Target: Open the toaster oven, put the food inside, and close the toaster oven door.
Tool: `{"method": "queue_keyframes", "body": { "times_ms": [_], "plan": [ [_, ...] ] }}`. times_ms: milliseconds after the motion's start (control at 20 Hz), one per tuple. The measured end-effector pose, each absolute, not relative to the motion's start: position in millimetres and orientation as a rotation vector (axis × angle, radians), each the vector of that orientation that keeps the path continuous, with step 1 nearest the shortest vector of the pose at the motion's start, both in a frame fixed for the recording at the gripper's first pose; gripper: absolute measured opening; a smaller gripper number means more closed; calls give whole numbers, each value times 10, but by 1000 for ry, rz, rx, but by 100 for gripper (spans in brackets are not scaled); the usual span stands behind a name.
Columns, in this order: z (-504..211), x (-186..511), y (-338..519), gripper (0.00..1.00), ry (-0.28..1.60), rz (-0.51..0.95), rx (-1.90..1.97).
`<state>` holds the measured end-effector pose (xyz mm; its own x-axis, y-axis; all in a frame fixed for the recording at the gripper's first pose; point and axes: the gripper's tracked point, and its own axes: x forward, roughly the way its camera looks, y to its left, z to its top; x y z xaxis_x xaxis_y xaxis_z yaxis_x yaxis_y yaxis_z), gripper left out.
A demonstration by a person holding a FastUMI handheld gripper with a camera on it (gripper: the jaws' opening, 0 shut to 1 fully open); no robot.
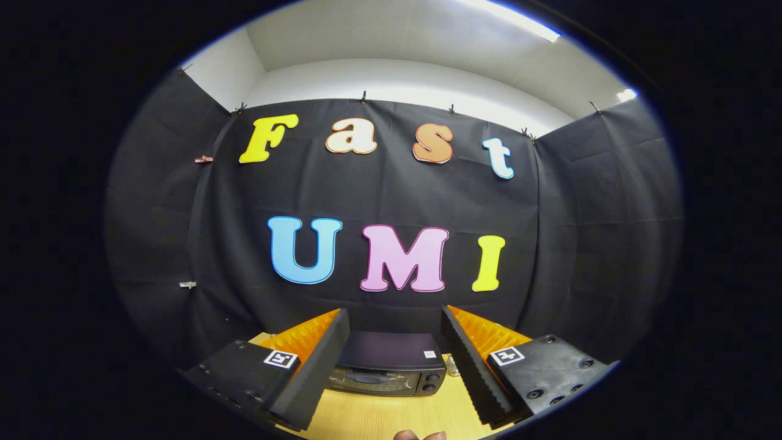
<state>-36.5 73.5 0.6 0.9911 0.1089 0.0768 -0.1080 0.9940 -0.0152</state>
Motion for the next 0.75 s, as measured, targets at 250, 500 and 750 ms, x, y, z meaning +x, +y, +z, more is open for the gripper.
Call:
{"method": "queue_keyframes", "body": {
  "times_ms": [250,500,750],
  "plan": [
    [38,-389,688,98,-85,99,-10],
    [21,-411,652,98,-77,94,-7],
    [-11,-447,636,98,-75,94,-18]
  ]
}}
